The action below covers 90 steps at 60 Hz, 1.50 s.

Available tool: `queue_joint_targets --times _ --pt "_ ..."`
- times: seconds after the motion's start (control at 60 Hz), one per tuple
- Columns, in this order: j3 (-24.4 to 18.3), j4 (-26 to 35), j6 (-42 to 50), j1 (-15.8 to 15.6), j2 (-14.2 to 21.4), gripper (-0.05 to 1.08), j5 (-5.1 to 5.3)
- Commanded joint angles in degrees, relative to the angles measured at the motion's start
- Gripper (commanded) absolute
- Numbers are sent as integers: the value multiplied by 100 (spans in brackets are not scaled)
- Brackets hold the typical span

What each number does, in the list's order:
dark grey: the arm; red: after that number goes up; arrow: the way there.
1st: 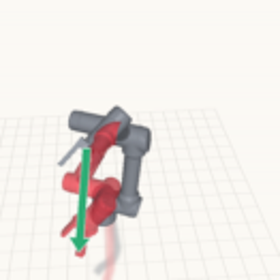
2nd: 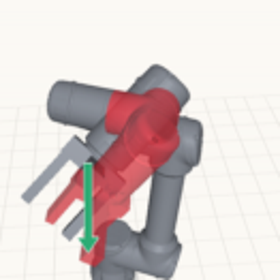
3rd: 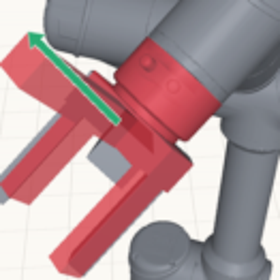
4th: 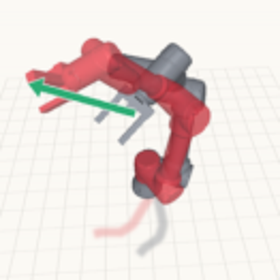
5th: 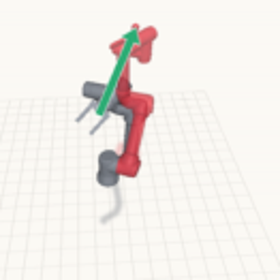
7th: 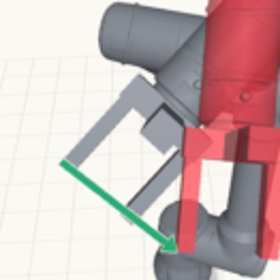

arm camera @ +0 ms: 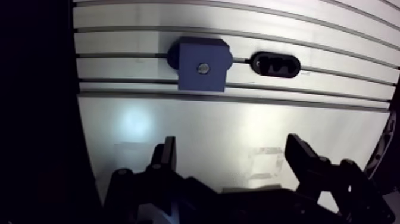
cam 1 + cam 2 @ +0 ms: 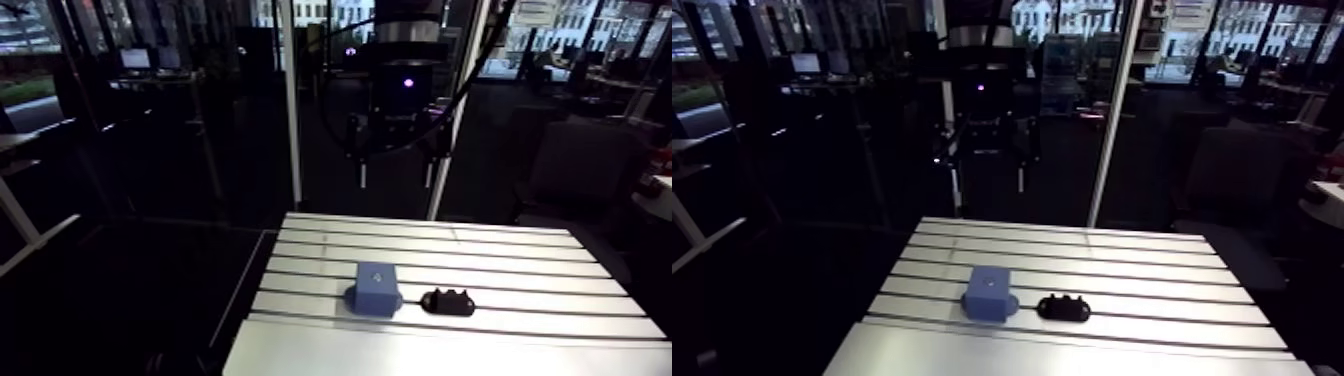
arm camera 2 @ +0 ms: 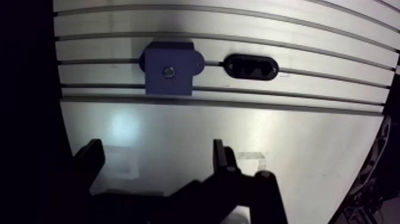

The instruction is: Pick up the M10 bolt and insert it into the hex recess until seated.

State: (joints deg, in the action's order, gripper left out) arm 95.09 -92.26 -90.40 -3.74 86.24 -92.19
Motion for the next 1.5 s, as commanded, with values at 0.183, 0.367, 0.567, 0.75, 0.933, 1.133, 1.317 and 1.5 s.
queue_joint_targets --times 0.183,0.367,0.567,0.75,0.933,1.133,1.317,1.5 --pt "-329 285 0 93 409 1 -14" --pt "-386 292 72 176 451 1 46" --pt "-580 626 149 383 451 2 117" --pt "-679 796 150 506 451 2 109" --pt "-732 846 141 568 451 2 101" --pt "-734 847 141 568 451 2 74" --pt "-717 846 141 568 451 2 72" --pt "-681 830 141 559 434 2 65"
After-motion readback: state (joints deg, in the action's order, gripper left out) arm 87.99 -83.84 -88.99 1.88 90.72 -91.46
